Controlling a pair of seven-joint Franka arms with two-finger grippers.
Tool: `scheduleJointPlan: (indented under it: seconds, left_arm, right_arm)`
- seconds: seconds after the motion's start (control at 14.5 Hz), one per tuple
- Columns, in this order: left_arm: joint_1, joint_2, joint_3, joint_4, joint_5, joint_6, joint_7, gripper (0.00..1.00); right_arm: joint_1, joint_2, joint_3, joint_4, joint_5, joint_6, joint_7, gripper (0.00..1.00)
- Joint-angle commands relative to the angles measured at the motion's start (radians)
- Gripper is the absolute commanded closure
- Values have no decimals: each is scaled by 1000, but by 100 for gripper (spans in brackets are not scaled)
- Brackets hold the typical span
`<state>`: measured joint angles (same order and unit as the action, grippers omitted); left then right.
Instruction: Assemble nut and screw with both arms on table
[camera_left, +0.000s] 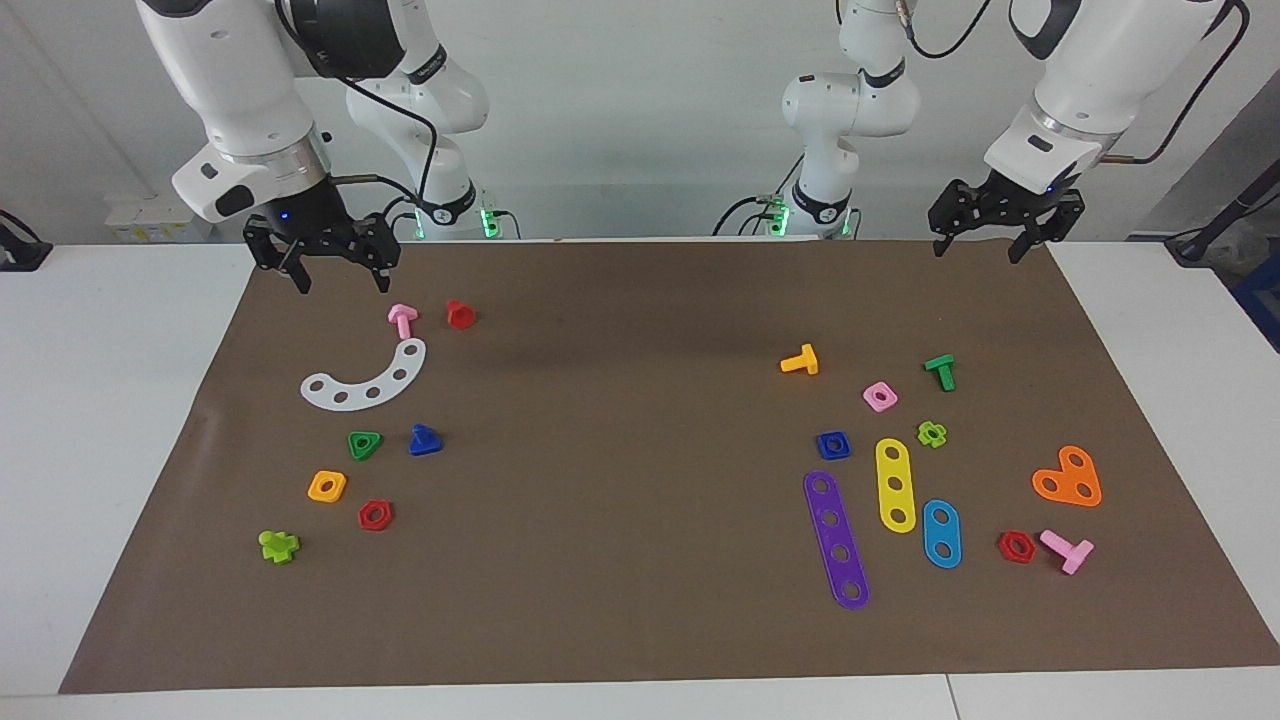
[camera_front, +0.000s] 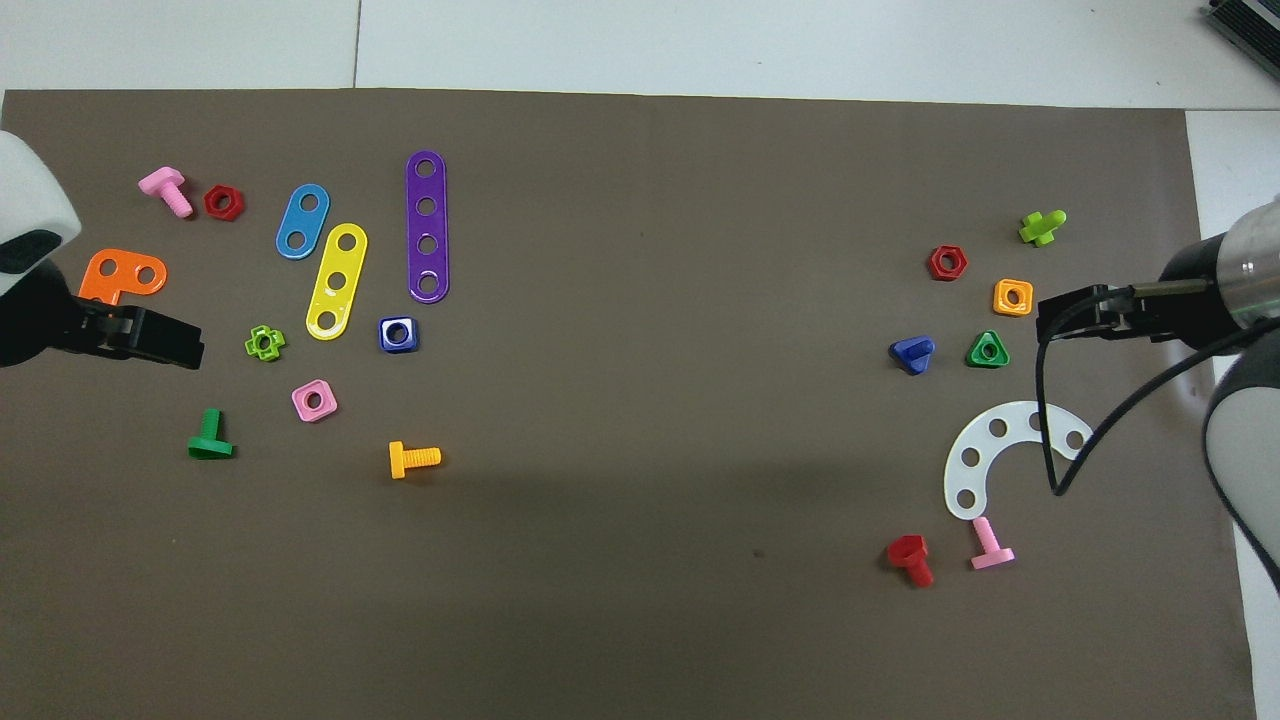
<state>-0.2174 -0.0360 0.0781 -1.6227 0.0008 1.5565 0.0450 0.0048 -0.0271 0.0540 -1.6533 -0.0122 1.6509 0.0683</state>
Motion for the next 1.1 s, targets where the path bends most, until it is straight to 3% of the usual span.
scheduleJointPlan:
  seconds: [0.0,0.28,0.41,0.55,0.69,1.03]
  left_arm:
    - [-59,-7,6,-104,-10,133,-97,1]
    - [-86,100,6,-135,-32,281,-116,6]
    - [-88,148,6,-164,-33,370,-149,8]
    - [-100,153,6,-257,-39,512,-162,9]
    - [-103,188,6,-299,-45,603,-162,11]
    - [-122,300,6,-304,-47,694,-162,16]
  right_arm:
    - [-20,-11,7,-37,3,61,-30,0]
    - [-49,-5,6,-91,3,108,-30,0]
    - [-49,3,6,-166,3,194,-28,3]
    - [-45,3,7,-264,3,326,-27,4]
    - [-40,42,7,-313,3,403,-28,6]
    - [-35,153,7,-402,3,625,-30,12]
